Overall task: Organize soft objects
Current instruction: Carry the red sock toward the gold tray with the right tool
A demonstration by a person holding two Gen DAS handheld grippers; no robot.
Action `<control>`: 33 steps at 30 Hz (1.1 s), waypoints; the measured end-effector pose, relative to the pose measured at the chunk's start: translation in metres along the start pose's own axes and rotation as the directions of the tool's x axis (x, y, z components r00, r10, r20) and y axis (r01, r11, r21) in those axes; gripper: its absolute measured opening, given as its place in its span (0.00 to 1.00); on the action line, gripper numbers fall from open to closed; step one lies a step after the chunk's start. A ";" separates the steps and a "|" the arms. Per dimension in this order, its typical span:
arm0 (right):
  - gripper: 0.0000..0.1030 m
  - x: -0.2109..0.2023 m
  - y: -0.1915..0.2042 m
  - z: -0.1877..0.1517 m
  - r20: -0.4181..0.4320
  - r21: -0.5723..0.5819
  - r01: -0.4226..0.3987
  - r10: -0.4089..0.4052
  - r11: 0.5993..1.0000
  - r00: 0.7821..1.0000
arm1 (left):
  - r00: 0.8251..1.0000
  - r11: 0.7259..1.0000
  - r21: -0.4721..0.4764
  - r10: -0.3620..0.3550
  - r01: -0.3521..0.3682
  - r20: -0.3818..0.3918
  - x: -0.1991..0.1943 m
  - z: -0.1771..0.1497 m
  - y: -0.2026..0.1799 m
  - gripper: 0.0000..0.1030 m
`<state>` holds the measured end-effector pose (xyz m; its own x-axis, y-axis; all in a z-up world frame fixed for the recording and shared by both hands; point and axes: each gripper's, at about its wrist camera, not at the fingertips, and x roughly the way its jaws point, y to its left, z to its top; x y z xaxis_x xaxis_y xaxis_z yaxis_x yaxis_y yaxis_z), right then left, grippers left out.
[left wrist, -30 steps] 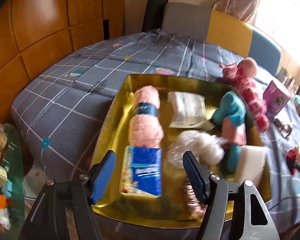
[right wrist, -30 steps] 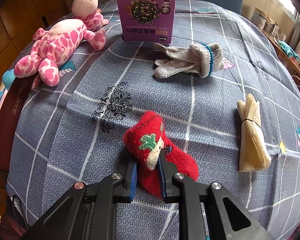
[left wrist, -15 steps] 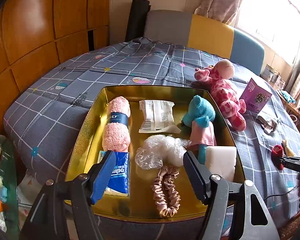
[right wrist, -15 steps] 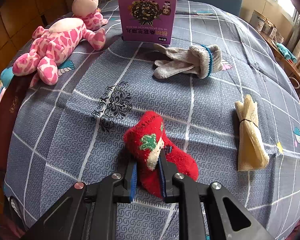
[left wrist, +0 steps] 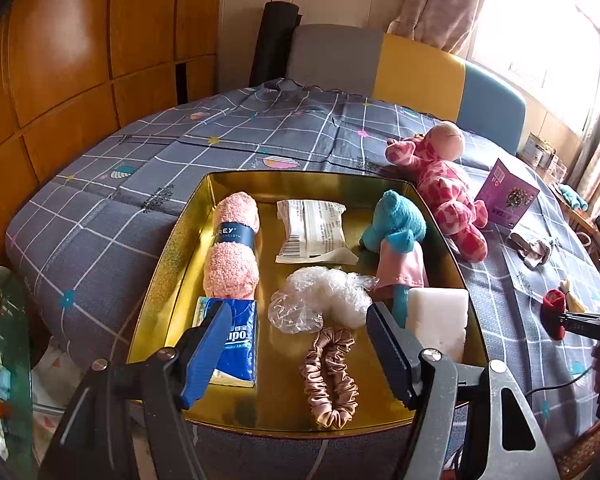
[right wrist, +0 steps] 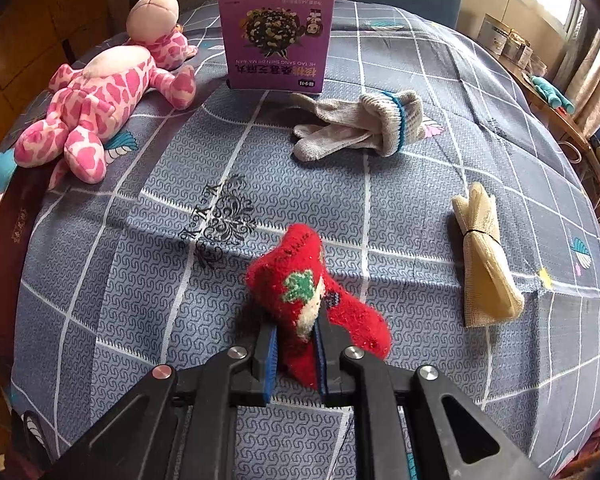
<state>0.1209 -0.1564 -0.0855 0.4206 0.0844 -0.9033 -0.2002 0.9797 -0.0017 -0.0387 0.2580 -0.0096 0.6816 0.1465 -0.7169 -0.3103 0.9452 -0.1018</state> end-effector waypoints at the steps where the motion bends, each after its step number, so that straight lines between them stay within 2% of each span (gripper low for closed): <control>1: 0.13 -0.007 0.001 0.002 0.018 0.008 -0.012 0.012 1.000 1.000 | 1.000 1.000 -0.001 -0.002 0.002 0.005 -0.001 0.000 0.000 0.69; 6: 0.13 -0.036 0.025 0.008 0.083 -0.031 -0.070 0.072 0.997 0.994 | 1.000 1.000 -0.007 0.002 -0.002 0.017 -0.003 0.000 0.005 0.69; 12: 0.13 -0.055 0.065 0.008 0.097 -0.114 -0.135 0.146 0.984 0.984 | 1.000 1.000 -0.026 -0.004 0.005 0.017 -0.003 0.000 0.010 0.69; 18: 0.13 -0.072 0.111 0.003 0.084 -0.204 -0.225 0.246 0.953 0.966 | 1.000 0.999 -0.033 -0.007 0.008 0.017 -0.002 0.001 0.012 0.69; 27: 0.13 -0.099 0.192 0.002 0.056 -0.355 -0.364 0.408 0.861 0.911 | 1.000 0.999 -0.046 -0.003 0.005 0.029 -0.004 0.002 0.016 0.69; 30: 0.13 -0.107 0.219 0.003 0.032 -0.396 -0.421 0.471 0.816 0.882 | 0.999 0.998 -0.057 0.004 -0.002 0.033 -0.004 0.005 0.022 0.69; 33: 0.13 -0.111 0.249 0.005 -0.002 -0.442 -0.473 0.526 0.762 0.850 | 0.998 0.995 -0.090 0.043 -0.038 0.052 -0.007 0.011 0.037 0.69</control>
<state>0.0285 0.0794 0.0160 0.2503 0.5869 -0.7700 -0.7429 0.6264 0.2360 -0.0474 0.2956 -0.0010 0.7009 0.2020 -0.6840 -0.3947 0.9087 -0.1361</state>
